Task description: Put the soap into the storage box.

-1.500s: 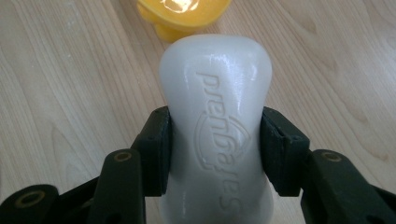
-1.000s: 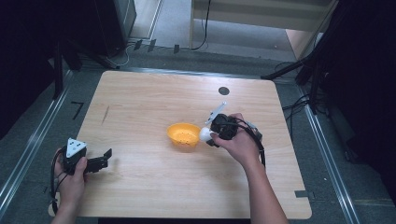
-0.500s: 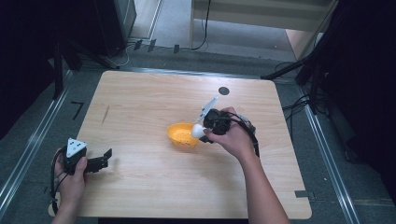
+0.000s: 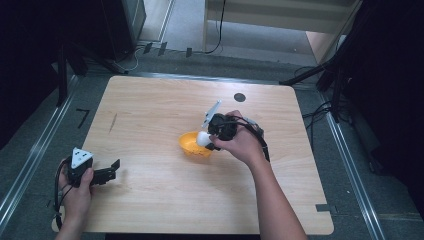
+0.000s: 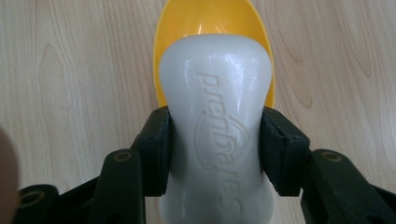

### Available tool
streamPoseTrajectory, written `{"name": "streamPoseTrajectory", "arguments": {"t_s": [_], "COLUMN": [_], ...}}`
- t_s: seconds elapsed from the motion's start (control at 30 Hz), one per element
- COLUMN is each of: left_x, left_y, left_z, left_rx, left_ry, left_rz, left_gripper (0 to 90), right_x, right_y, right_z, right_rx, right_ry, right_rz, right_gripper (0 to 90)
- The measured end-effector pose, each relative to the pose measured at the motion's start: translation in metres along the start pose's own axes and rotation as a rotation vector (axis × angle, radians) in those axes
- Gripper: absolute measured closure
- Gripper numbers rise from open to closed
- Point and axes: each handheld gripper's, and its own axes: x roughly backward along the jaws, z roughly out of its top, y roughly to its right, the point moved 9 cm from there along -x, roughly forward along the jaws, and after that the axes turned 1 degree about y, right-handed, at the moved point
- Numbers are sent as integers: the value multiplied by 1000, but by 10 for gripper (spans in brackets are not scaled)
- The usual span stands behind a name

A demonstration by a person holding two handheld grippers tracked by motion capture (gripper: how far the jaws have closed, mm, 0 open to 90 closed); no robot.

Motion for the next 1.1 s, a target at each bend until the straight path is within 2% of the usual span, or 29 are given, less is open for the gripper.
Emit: {"name": "streamPoseTrajectory", "arguments": {"t_s": [0.1,0.27,0.6,1.1], "left_x": [0,0,0,1], "left_y": [0,0,0,0], "left_z": [0,0,0,0], "left_rx": [0,-3,0,0], "left_ry": [1,1,4,2], "left_rz": [0,2,-1,-2], "left_gripper": [0,0,0,0], "right_x": [-3,-10,-15,-34], "right_y": [0,-1,1,4], "right_z": [6,13,28,28], "right_rx": [14,29,63,72], "right_ry": [12,-5,-15,-56], "right_rz": [4,19,13,34], "right_gripper": [508,508,508,508]}}
